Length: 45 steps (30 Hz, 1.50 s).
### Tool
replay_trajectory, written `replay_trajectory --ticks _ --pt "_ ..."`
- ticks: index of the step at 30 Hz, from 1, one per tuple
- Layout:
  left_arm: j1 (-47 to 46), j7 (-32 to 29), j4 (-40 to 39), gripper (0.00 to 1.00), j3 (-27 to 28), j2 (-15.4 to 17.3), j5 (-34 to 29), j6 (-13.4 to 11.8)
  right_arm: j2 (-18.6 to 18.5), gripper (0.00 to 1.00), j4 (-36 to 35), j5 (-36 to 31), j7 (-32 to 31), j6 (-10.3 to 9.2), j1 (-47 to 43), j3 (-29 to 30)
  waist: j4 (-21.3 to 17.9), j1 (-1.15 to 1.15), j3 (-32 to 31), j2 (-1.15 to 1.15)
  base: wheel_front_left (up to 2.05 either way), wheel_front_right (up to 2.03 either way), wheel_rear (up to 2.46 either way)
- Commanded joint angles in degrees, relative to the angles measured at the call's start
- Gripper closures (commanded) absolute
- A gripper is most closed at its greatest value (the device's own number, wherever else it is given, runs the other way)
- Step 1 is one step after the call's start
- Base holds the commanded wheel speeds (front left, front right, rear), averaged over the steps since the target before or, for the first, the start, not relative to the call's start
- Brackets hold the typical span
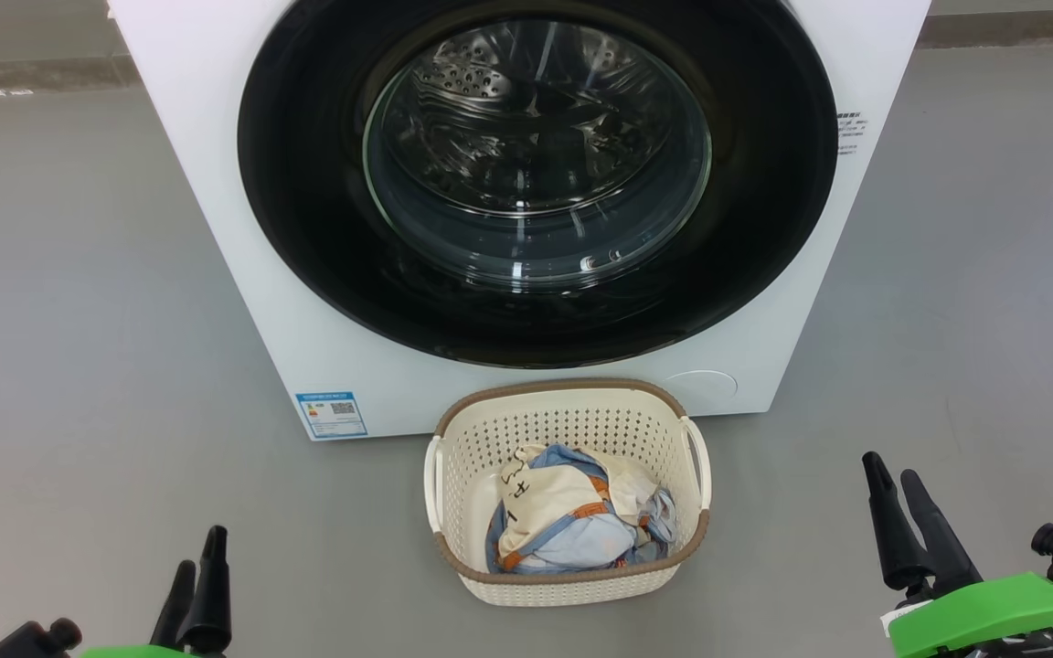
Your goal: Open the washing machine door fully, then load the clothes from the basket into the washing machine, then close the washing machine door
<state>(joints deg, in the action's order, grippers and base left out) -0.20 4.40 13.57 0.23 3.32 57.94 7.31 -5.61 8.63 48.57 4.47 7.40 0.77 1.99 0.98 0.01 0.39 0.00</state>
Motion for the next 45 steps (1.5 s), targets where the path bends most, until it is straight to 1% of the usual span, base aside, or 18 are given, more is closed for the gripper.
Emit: replay_trajectory --ticks 1,12,20,28,45 --pt "-1.19 0.79 -1.82 0.00 0.92 1.53 -1.92 0.09 -1.03 0.00 -1.55 -2.27 0.80 0.05 1.48 -1.12 0.03 0.00 0.01 0.00 0.00 0.00 0.00" --pt "-0.78 2.65 -2.11 0.00 1.25 1.90 -11.75 0.11 -1.53 0.00 0.94 -12.24 2.64 0.06 1.39 -1.62 0.23 0.00 0.09 0.00 0.00 0.00 0.00" --pt "-0.71 3.99 -2.45 0.00 0.91 2.12 -17.07 0.12 -2.00 0.00 1.77 -18.66 3.98 0.06 1.63 -3.05 0.33 0.00 0.11 0.00 0.00 0.00 0.00" --pt "-0.49 5.35 -2.68 0.00 0.78 2.50 -22.26 0.13 -2.28 0.00 1.48 -24.77 5.32 0.07 1.68 -3.09 0.29 0.00 -0.02 0.00 0.00 0.00 0.00" --pt "0.31 8.04 -4.11 0.00 1.33 2.80 -33.15 0.15 -2.41 0.00 1.09 -33.33 8.00 0.08 1.05 -2.83 0.24 0.00 -0.23 0.00 0.00 0.00 0.00"
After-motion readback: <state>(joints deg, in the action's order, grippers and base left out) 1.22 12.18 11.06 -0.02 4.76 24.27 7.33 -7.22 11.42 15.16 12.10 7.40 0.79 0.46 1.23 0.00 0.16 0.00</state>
